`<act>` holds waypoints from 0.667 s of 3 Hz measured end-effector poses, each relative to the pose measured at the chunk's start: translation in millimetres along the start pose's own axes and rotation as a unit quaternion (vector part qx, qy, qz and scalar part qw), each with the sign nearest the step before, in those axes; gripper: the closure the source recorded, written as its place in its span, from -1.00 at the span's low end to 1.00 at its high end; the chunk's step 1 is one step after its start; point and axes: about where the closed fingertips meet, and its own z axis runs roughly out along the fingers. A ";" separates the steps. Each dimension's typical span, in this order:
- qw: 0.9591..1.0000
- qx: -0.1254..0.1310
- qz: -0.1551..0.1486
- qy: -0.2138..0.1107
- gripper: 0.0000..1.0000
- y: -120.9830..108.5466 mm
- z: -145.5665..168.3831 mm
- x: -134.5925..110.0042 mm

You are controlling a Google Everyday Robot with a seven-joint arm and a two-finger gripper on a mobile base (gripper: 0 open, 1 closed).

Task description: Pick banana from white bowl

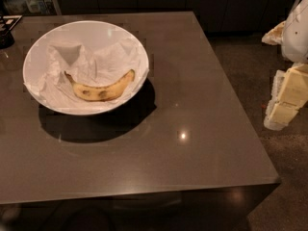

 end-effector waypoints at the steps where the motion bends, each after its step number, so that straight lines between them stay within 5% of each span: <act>1: 1.000 0.007 -0.003 0.002 -1.00 -3.2 -4.8 -8.0; 2: 1.000 0.004 -0.021 -0.003 -1.00 -10.3 -12.4 -33.0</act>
Offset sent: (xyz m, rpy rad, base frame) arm 0.0291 0.0653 0.0482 -0.0065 0.0057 0.1231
